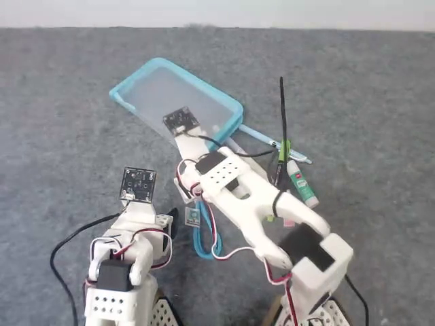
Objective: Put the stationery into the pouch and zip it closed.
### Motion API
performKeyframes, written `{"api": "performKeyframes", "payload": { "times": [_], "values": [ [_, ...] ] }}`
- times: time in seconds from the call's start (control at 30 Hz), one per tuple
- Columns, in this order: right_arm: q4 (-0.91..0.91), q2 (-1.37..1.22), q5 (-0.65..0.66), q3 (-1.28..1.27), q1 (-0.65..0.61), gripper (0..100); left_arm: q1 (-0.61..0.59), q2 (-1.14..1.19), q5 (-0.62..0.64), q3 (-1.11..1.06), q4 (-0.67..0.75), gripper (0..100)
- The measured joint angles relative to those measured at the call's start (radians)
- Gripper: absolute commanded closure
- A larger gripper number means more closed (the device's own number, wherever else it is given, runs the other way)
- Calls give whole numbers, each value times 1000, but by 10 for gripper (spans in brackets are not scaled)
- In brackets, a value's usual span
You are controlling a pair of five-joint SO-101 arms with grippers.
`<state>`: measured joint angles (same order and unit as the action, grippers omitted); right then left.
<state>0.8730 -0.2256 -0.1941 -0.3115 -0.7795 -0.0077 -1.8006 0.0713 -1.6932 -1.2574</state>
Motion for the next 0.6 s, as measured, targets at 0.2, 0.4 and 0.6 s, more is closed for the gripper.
{"api": "performKeyframes", "payload": {
  "times": [0.2,0.4,0.6],
  "values": [
    [2,-72,0,17,0,729,-2,0,0,0,0,829],
    [2,-81,0,34,3,879,0,0,0,0,0,829],
    [2,-81,0,41,28,984,0,0,0,0,0,829]
  ]
}}
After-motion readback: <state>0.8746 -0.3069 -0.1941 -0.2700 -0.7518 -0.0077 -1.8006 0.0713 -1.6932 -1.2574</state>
